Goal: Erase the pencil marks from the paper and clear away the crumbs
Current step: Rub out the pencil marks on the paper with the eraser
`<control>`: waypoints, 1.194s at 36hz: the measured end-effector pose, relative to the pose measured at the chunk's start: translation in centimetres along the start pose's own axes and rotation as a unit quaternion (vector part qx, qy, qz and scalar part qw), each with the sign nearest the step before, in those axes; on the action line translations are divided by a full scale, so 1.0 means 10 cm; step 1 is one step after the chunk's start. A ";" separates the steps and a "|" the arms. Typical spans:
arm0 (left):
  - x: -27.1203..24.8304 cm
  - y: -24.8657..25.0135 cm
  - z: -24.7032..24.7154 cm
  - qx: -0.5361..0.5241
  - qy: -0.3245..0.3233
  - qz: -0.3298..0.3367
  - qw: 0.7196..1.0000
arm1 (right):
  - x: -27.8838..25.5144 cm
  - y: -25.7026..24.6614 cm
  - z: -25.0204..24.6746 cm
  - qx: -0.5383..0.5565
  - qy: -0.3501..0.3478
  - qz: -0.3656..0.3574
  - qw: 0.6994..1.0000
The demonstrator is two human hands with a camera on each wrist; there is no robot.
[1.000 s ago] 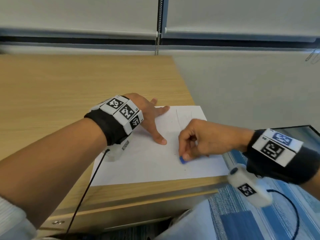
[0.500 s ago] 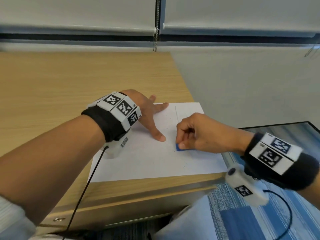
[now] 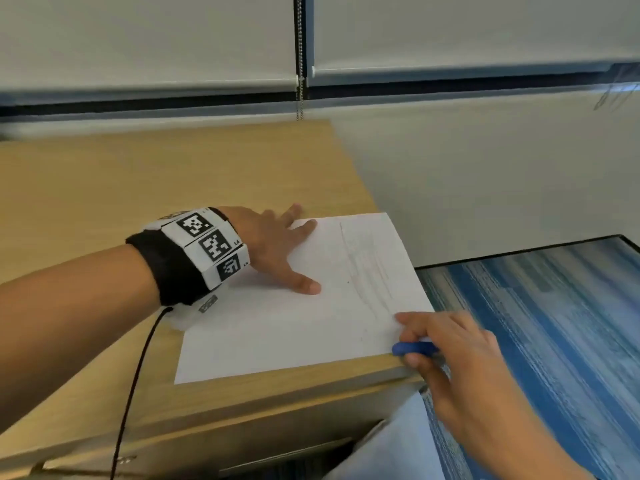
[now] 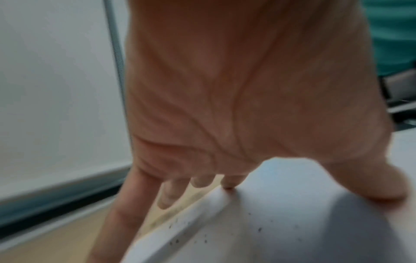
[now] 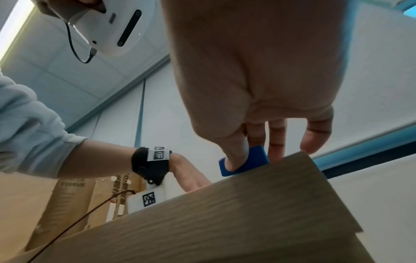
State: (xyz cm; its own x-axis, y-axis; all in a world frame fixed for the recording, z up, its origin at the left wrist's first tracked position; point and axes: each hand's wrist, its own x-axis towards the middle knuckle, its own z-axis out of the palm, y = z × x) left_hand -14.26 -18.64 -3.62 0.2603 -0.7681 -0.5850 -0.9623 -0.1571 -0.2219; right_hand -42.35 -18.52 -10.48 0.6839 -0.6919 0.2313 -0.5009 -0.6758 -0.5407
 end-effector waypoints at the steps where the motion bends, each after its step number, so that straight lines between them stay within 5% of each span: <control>1: -0.05 0.01 0.02 0.009 0.006 0.000 1.000 | -0.02 0.00 0.03 -0.001 0.007 0.009 1.000; 4: -0.26 0.10 0.08 0.047 0.058 0.042 0.996 | -0.05 -0.02 0.07 -0.013 0.034 -0.003 0.999; 7: -0.53 0.36 0.17 0.085 0.100 0.154 0.979 | -0.05 -0.01 0.08 -0.017 0.058 -0.018 0.998; 10: -0.69 0.65 0.38 0.097 0.084 0.271 0.954 | -0.05 -0.03 0.06 -0.026 0.085 -0.032 0.996; 13: -0.67 0.74 0.58 0.078 0.051 0.310 0.946 | -0.05 -0.01 0.09 -0.024 0.078 -0.024 0.996; 23: -0.55 0.30 0.45 0.026 0.006 0.095 0.995 | -0.06 0.05 0.13 0.030 0.027 0.027 0.999; 30: -0.59 0.76 0.58 0.055 0.050 0.306 0.949 | -0.07 0.00 0.07 0.047 0.033 0.009 0.998; 33: -0.55 0.63 0.55 0.028 0.028 0.268 0.963 | -0.08 0.03 0.07 0.060 0.020 0.012 0.998; 39: -0.32 0.05 0.37 -0.045 -0.010 0.069 0.997 | -0.11 0.00 -0.01 0.038 -0.026 0.012 0.999; 43: -0.27 0.14 0.29 -0.045 0.007 0.105 0.993 | -0.10 0.00 -0.01 0.038 -0.040 0.013 0.998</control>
State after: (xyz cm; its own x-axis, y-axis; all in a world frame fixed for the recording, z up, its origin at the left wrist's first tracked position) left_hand -16.09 -15.00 -4.59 0.0520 -0.7989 -0.5992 -0.9986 -0.0468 -0.0242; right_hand -43.10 -17.88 -10.66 0.7126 -0.6849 0.1518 -0.4805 -0.6342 -0.6057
